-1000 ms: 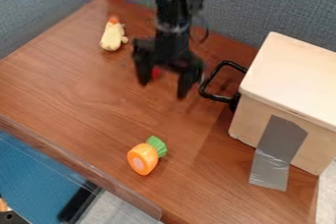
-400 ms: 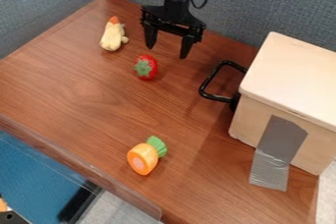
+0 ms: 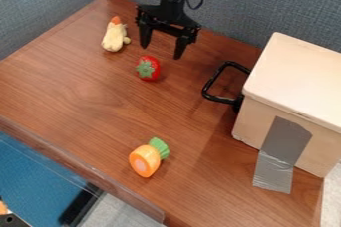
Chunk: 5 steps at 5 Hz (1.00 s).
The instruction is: Move the strawberry to bottom left of the table
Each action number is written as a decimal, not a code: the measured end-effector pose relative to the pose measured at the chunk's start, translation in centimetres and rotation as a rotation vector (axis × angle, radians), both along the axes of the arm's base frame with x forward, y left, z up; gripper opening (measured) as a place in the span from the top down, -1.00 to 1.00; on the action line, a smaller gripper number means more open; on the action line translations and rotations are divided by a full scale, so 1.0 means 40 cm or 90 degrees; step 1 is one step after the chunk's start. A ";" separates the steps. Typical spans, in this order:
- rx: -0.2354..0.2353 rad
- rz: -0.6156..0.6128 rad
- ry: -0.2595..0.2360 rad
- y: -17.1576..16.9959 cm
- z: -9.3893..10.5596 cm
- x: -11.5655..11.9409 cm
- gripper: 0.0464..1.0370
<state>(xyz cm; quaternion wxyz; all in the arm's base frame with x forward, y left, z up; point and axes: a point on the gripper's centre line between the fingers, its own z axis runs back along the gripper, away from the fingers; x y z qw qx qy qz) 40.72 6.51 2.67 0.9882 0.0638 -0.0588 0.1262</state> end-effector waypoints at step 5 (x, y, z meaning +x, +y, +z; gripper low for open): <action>-0.008 0.030 0.055 0.045 -0.093 -0.039 -0.49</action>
